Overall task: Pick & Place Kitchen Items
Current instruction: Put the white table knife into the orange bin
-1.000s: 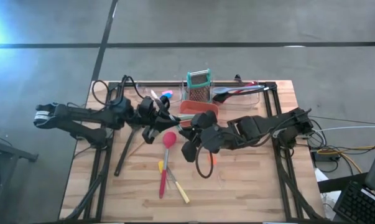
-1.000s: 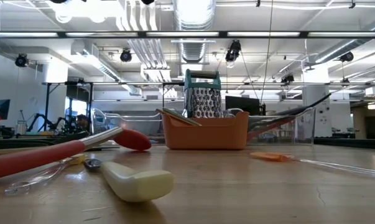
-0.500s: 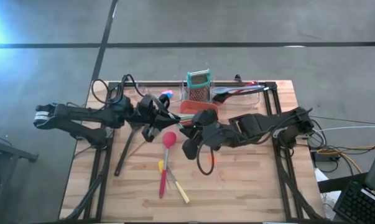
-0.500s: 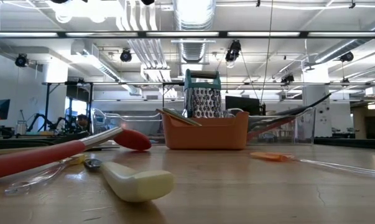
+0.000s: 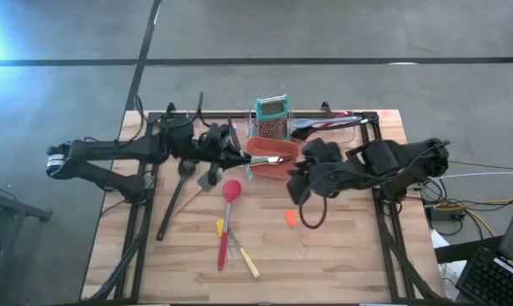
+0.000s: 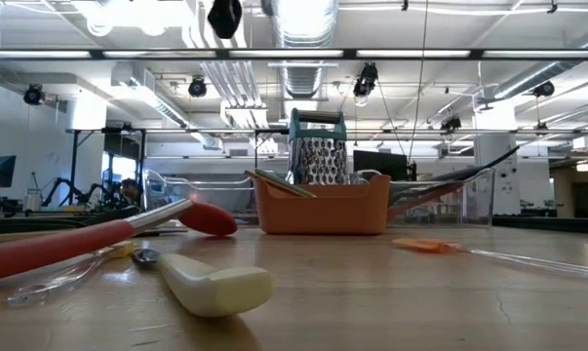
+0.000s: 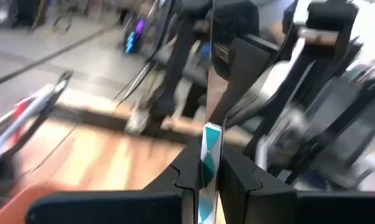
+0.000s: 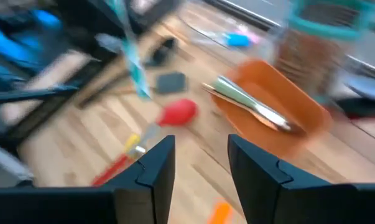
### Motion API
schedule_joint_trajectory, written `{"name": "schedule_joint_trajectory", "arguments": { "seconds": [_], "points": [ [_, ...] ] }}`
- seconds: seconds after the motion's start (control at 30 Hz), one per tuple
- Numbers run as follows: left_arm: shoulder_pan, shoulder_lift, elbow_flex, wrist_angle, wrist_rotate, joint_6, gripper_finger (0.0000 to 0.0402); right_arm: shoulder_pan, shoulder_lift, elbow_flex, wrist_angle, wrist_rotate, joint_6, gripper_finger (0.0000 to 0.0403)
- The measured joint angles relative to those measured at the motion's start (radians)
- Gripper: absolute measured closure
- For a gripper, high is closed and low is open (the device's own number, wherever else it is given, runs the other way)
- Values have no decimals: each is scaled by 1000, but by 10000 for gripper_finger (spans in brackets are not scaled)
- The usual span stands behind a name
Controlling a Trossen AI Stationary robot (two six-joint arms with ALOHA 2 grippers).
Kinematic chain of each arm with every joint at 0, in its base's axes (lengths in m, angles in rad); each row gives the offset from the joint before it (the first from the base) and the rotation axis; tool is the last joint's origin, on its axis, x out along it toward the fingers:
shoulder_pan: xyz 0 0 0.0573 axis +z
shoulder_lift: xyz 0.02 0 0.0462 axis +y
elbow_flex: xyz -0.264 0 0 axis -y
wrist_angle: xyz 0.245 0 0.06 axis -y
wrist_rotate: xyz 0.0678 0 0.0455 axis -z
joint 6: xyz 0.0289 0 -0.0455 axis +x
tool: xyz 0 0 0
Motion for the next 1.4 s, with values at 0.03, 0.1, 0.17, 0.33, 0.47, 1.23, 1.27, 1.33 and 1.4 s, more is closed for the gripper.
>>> {"name": "schedule_joint_trajectory", "arguments": {
  "seconds": [0.03, 0.1, 0.17, 0.33, 0.47, 1.23, 1.27, 1.33, 1.4],
  "points": [
    [10, 5, 31, -73, -2, 25, 368, 3, -2, 0, -42, 3, 34, 263],
    [38, 13, 90, -217, -11, 72, 368, 10, -13, 0, -110, 9, 92, 267],
    [65, 33, 158, -337, -13, 116, 368, 18, -22, -1, -188, 22, 151, 272],
    [140, 130, 341, -640, -21, 194, 368, 39, -67, -21, -220, 68, 181, 282],
    [176, 236, 495, -865, -80, 253, 368, 44, -104, -43, -221, 109, 185, 289],
    [193, 849, 1014, -1635, -396, 439, 368, 44, -176, -150, -222, 164, 188, 316],
    [192, 869, 1023, -1650, -396, 439, 368, 44, -182, -151, -222, 171, 189, 315],
    [189, 904, 1038, -1661, -396, 439, 368, 45, -192, -152, -222, 200, 190, 312],
    [188, 932, 1054, -1663, -398, 437, 368, 44, -197, -152, -223, 221, 189, 312]
  ]
}}
